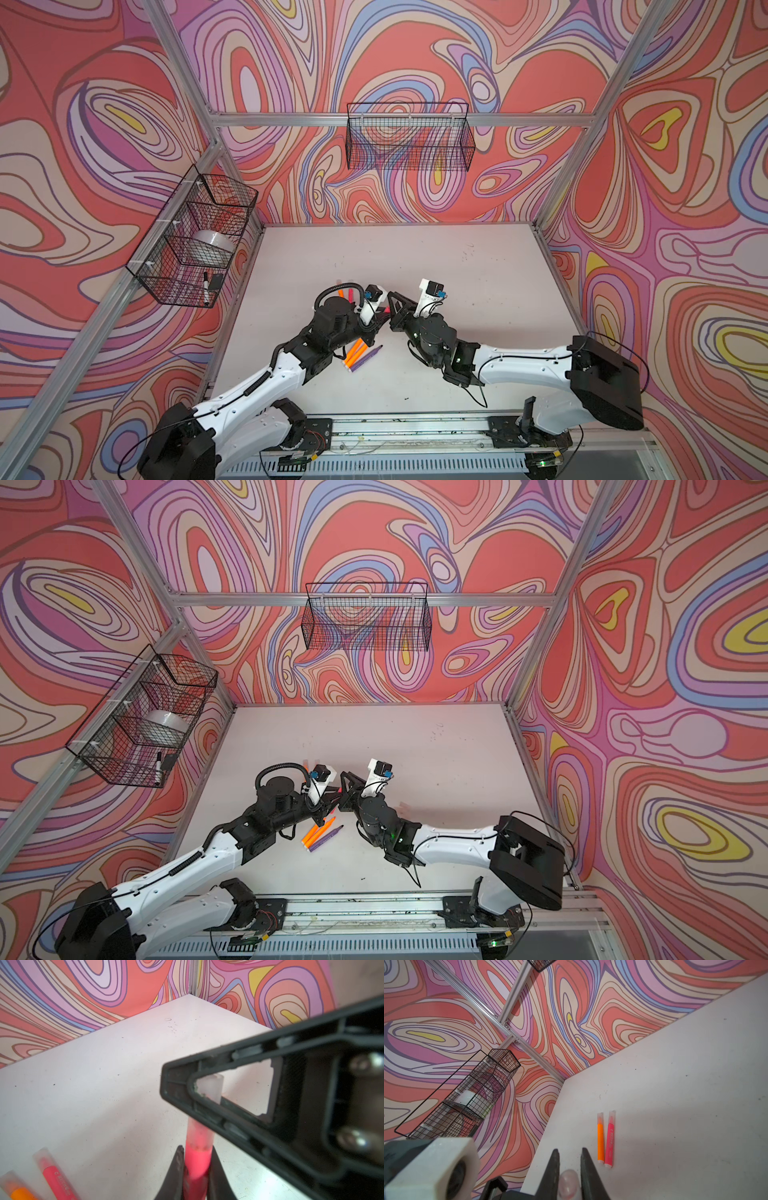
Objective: Insert pens into pen caps
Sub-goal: Put on the pen cap to the pen, then place the pen at the center of the table.
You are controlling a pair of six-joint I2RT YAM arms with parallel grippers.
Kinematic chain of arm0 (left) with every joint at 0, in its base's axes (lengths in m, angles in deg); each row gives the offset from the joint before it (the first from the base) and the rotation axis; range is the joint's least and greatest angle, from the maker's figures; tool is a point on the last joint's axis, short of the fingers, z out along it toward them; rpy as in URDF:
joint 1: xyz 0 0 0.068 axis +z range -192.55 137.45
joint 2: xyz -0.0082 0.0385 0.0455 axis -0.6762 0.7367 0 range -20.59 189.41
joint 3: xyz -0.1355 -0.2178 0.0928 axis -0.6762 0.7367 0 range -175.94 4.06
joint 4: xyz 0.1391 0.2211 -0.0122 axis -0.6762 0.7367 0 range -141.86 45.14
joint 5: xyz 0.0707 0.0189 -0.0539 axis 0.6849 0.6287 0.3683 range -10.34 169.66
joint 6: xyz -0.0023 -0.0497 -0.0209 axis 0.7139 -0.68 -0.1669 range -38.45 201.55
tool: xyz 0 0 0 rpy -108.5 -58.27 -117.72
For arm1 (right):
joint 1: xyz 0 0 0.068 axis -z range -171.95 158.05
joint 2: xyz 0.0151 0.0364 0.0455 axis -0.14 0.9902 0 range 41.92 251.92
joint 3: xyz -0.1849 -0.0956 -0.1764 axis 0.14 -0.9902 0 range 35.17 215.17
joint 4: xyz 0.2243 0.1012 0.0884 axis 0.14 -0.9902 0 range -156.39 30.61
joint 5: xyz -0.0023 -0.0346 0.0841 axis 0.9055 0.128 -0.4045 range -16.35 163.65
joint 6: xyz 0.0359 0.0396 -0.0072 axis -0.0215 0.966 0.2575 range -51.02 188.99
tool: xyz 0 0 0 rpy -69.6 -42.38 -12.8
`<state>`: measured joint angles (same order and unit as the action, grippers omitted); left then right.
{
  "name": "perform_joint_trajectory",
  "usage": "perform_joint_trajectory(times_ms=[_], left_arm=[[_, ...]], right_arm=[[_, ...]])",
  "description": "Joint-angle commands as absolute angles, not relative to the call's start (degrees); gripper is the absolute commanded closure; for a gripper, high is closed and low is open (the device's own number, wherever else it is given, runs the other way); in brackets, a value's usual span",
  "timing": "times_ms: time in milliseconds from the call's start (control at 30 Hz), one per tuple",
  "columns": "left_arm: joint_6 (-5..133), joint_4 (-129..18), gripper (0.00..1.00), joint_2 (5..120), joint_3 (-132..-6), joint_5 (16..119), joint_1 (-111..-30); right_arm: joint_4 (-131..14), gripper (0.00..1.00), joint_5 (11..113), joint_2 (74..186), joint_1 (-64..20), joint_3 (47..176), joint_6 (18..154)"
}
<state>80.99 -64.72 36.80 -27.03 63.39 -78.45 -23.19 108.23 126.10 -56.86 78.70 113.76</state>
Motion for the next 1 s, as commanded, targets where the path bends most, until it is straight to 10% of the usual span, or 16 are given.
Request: perform_joint_trajectory(times_ms=[0, 300, 567, 967], left_arm=[[72.78, -93.98, 1.0, 33.32, -30.11, 79.27, -72.96], [71.43, -94.3, 1.0, 32.32, -26.11, 74.18, -72.96], [67.15, -93.87, 1.0, 35.6, -22.35, 74.39, -72.96], [59.4, -60.16, 1.0, 52.67, -38.46, 86.28, -71.74]], right_arm=[[-44.93, 1.0, 99.0, 125.17, -65.23, 78.47, 109.61], [-48.09, 0.82, 103.96, 120.57, -64.13, 83.92, 100.55], [-51.0, 0.33, 108.46, 118.08, -64.1, 88.69, 93.51], [-55.96, 0.27, 114.98, 110.37, -63.88, 82.95, 96.18]])
